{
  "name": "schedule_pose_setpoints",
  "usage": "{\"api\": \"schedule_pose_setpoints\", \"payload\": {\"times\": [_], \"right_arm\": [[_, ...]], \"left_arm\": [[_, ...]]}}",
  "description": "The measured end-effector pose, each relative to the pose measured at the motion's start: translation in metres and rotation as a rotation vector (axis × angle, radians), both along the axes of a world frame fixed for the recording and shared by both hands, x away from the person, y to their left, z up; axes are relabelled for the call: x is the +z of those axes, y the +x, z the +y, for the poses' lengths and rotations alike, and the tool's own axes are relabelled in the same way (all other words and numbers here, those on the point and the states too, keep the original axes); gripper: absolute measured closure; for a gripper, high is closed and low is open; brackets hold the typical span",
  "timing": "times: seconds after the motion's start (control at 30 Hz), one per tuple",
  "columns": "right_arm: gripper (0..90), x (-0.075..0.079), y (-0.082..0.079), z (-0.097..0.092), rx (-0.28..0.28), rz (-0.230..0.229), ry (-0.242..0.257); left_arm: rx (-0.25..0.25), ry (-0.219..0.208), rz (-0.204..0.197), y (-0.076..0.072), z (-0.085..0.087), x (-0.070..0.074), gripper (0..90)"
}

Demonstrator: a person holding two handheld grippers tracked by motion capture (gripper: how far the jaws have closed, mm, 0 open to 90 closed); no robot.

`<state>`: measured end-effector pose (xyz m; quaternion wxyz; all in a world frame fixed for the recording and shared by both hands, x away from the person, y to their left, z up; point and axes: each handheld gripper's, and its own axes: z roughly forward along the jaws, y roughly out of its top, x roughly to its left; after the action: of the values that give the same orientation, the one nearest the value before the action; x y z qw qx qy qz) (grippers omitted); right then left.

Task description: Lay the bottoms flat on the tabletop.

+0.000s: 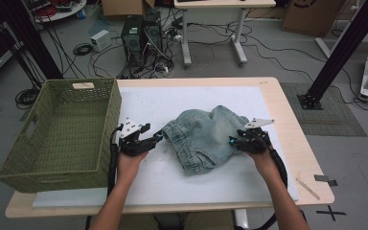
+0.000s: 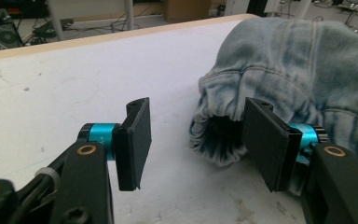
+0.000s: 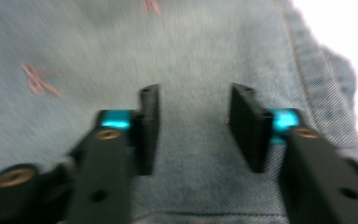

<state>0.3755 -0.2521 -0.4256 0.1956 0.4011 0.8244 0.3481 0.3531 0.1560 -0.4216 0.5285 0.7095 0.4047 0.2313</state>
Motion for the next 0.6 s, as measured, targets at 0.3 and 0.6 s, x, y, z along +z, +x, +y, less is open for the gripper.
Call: {"api": "schedule_pose_setpoints", "payload": {"times": [0.3,0.6], "right_arm": [[90.0,-0.011,-0.001,-0.002,0.037,0.076,-0.052],[47.4,-0.014,0.003,0.003,0.023,0.081,-0.012]], "left_arm": [[-0.033,-0.025,0.019,-0.001,-0.007,0.000,43.6],[-0.035,-0.029,0.003,-0.001,-0.012,0.004,43.4]]}}
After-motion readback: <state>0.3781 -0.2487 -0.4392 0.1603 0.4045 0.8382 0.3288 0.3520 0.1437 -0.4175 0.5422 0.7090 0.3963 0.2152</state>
